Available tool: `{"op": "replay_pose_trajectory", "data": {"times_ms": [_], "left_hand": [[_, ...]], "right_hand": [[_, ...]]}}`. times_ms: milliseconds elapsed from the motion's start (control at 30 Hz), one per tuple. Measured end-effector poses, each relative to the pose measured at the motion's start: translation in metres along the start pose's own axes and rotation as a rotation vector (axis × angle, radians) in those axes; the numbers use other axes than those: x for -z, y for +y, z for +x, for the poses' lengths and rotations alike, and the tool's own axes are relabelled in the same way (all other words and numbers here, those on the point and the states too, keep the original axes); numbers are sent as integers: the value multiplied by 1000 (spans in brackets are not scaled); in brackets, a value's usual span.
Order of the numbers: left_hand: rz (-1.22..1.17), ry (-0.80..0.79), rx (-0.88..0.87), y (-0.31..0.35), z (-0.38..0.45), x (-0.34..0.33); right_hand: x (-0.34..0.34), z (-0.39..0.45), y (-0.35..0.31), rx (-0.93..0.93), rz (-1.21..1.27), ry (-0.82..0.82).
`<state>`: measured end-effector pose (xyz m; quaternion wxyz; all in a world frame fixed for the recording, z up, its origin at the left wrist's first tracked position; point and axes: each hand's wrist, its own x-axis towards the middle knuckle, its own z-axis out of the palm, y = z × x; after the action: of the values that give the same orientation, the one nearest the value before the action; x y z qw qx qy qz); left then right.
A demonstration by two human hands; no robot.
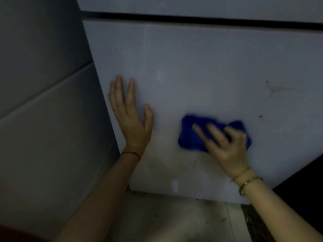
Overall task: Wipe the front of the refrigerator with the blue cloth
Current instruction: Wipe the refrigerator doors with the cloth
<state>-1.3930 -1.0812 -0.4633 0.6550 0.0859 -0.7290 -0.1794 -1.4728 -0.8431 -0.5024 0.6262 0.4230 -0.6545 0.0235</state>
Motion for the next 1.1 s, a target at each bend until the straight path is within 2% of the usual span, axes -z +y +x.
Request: {"op": "replay_pose_trajectory", "data": {"times_ms": [100,200,433,533,600,767,867,933,1033,1100], "left_hand": [[1,22,1,0,2,-3],[-1,27,-2,0,2,-3],[-4,-4,-24,-2,2,2],[-1,-6,-18,1,3,2],[0,3,-5,4,3,1],[7,31,17,9,2,-5],[19,43,22,10,3,-5],[25,49,20,11,3,-5],[22,49,26,11,2,-5],[21,42,14,10,1,-4]], "right_hand": [[-4,45,17,-210,-39,147],[-11,32,-1,-155,-57,153],[-18,-104,-52,189,107,-250],[-12,-113,-42,236,126,-298],[-8,-91,-30,169,88,-222],[2,38,23,-285,-20,141],[-3,77,27,-365,-54,206],[-6,55,7,-289,-77,140],[-9,-18,-25,-69,-76,-50],[-6,-55,-31,-26,-53,-148]]}}
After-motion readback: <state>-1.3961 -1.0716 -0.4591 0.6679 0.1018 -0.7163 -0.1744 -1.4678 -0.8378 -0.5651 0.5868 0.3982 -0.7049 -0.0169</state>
